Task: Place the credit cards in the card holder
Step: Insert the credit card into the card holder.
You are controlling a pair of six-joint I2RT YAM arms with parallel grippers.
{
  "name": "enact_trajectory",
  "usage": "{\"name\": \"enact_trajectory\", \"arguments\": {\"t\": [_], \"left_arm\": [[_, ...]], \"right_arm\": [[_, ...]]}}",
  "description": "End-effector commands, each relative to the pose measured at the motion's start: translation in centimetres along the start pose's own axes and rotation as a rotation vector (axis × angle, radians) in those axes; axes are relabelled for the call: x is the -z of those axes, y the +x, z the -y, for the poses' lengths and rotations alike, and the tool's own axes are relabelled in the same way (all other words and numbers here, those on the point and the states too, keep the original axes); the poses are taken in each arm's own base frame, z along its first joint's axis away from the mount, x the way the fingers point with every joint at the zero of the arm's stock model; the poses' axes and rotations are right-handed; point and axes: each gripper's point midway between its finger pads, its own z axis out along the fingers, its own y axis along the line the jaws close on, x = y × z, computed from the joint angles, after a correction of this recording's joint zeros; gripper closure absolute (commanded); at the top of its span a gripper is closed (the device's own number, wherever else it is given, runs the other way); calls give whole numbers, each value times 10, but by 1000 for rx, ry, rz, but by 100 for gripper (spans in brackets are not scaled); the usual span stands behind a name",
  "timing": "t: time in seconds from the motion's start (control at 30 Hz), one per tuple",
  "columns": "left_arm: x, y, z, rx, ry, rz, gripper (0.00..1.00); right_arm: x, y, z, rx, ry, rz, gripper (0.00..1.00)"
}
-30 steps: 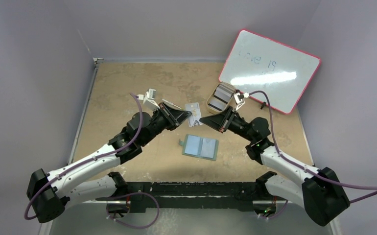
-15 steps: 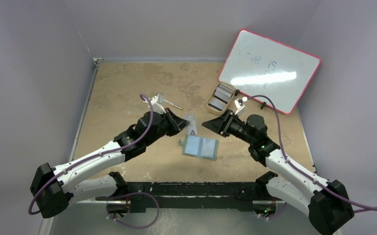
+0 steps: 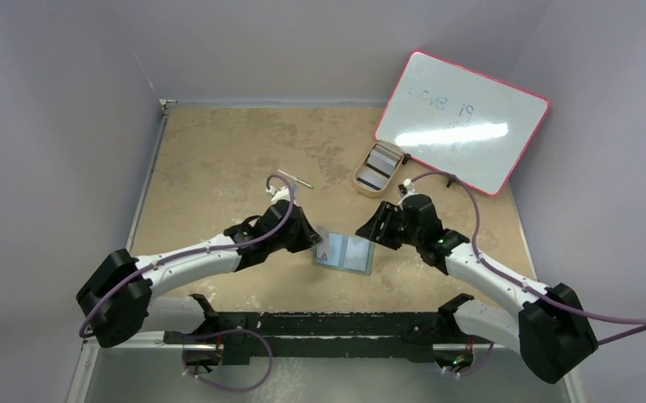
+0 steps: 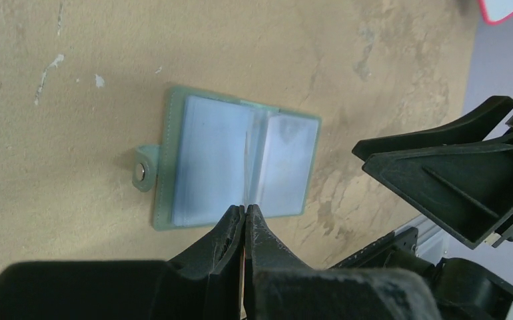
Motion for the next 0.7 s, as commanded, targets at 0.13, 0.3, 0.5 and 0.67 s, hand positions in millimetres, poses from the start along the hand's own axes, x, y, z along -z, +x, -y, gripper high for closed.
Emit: {"name": "enact_trajectory", "arguments": {"t": [0.13, 0.3, 0.5, 0.67], "left_arm": [[-12, 15, 20, -21, 117, -82, 100], [-25, 22, 29, -20, 160, -114, 100], [-42, 27, 24, -44, 145, -130, 100], [-50, 34, 11, -64, 113, -141, 100]], "right_arm": [[-11, 7, 29, 54, 77, 9, 47], [-15, 11, 42, 50, 119, 3, 48], [-24, 22, 53, 63, 133, -38, 55], [-34, 29, 63, 85, 145, -75, 63]]}}
